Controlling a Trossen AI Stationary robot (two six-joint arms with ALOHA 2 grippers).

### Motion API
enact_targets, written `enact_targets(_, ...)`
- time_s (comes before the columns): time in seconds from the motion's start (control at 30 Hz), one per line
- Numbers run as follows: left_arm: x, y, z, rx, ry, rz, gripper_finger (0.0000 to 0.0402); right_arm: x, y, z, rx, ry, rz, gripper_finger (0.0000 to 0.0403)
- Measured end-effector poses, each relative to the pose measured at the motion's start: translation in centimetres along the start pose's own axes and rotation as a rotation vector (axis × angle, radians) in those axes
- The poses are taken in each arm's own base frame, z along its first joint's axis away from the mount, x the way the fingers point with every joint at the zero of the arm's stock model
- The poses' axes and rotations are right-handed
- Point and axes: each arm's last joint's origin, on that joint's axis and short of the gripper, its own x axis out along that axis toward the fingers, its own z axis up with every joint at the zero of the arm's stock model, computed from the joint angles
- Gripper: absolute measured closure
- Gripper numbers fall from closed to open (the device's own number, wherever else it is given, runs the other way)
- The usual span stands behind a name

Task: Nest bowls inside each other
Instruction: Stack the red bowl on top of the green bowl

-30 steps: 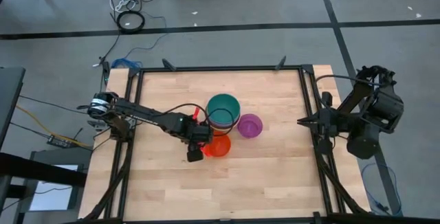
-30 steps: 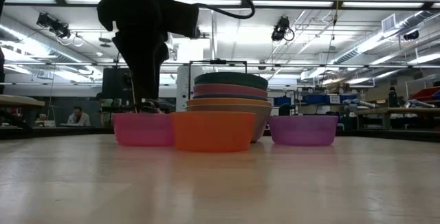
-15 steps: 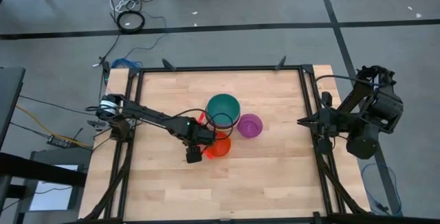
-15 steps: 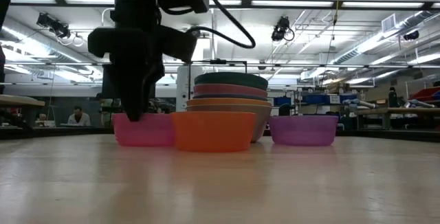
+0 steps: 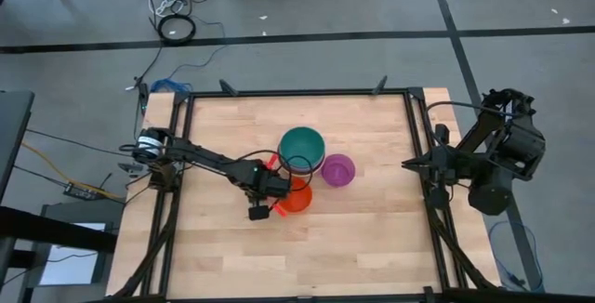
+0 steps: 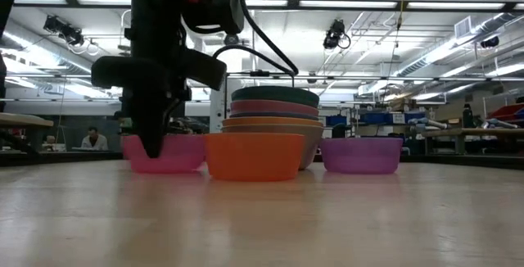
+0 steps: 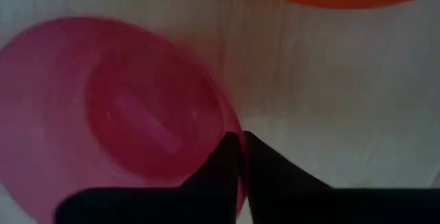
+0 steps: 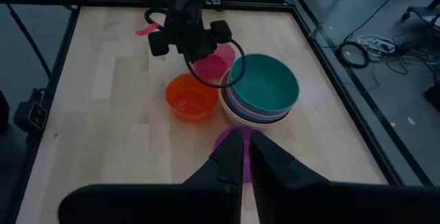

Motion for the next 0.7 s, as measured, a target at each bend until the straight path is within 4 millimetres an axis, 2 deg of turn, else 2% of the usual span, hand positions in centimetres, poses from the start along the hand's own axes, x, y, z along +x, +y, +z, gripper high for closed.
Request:
enact_targets(0.2, -0.3, 0.2, -0.4, -0.010, 0.022, 0.027, 0.0396, 0.0, 0.0, 0.0, -0.001, -0.001, 0.000, 0.0387)
enact_targets(0.3, -1.4, 0.5, -0.7, -0.016, 0.024, 0.052, 0.0397, 0.0, 0.0, 0.0, -0.001, -0.001, -0.001, 0.0387)
enact_targets(0.6, -10.0, 1.9, 0.6, -0.019, -0.315, 0.060, 0.0399, 0.0, 0.0, 0.0, -0.010, -0.011, -0.012, 0.0387)
enact_targets(0.7, -11.9, 2.8, 1.8, 0.002, -0.393, 0.068, 0.0399, 0.0, -0.1, 0.0, -0.021, -0.012, -0.015, 0.0387)
